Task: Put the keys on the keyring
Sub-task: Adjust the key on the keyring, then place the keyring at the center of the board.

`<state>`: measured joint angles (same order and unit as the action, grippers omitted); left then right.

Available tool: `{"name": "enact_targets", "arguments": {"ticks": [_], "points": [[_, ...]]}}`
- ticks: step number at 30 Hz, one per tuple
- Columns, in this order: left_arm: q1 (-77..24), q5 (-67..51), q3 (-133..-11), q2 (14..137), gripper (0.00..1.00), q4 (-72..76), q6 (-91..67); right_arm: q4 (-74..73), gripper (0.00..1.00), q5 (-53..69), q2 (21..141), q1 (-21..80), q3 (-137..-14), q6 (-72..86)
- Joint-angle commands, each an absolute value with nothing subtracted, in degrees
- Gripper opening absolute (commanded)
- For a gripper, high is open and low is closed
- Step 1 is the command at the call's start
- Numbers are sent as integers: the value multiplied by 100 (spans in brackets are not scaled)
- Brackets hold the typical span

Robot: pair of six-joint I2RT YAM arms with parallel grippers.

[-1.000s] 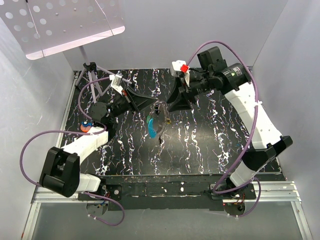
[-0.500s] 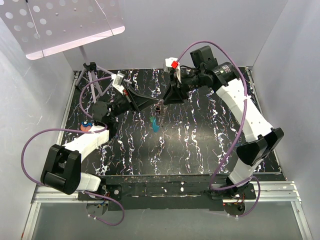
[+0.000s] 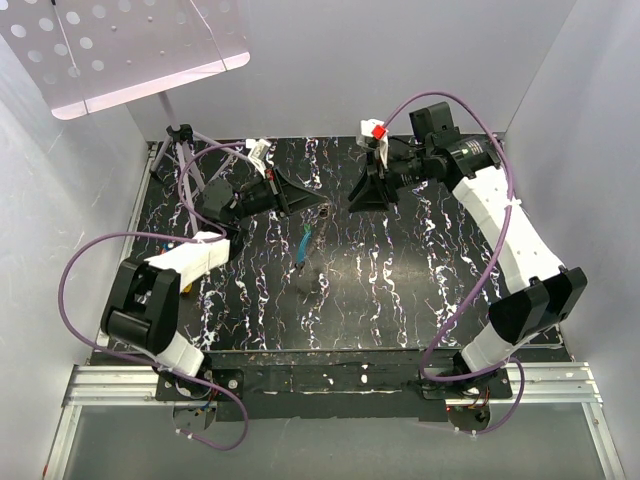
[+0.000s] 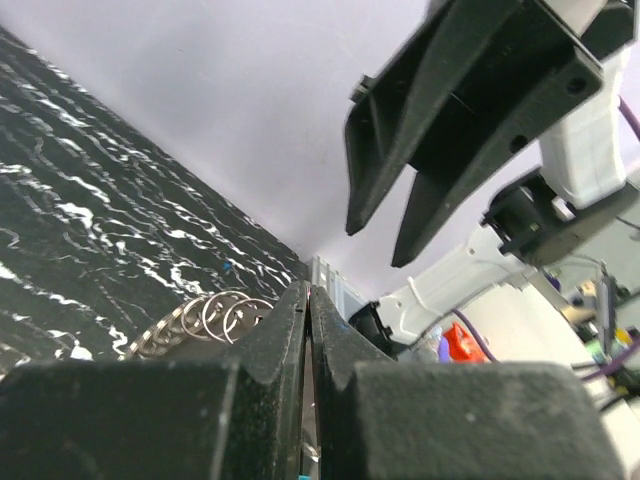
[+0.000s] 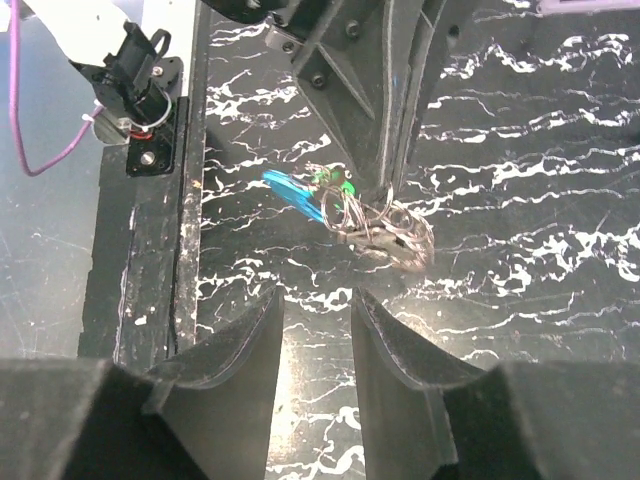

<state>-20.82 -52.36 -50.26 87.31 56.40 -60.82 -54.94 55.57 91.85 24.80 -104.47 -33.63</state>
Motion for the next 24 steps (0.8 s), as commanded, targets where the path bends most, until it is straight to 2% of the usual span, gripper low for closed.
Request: {"name": "enact_targets", "arguments": {"ticks": [1, 4, 11, 24], "points": [[-2074, -6203, -5388, 8894, 0, 7475, -6599, -5510, 41, 6212, 8991, 2513, -10389, -4024], [-2074, -6696, -5423, 9044, 0, 8786, -6873, -6167, 40, 6661, 8973, 2514, -10739, -4866], [-2083, -7663, -5967, 8579, 0, 8833, -6477, -7470, 41, 6864, 9009, 2514, -11469, -5976], [-2118, -8165, -7153, 7788, 0, 8842, -7900, -7998, 41, 6399, 8798, 2391, -11611, -6091]]}}
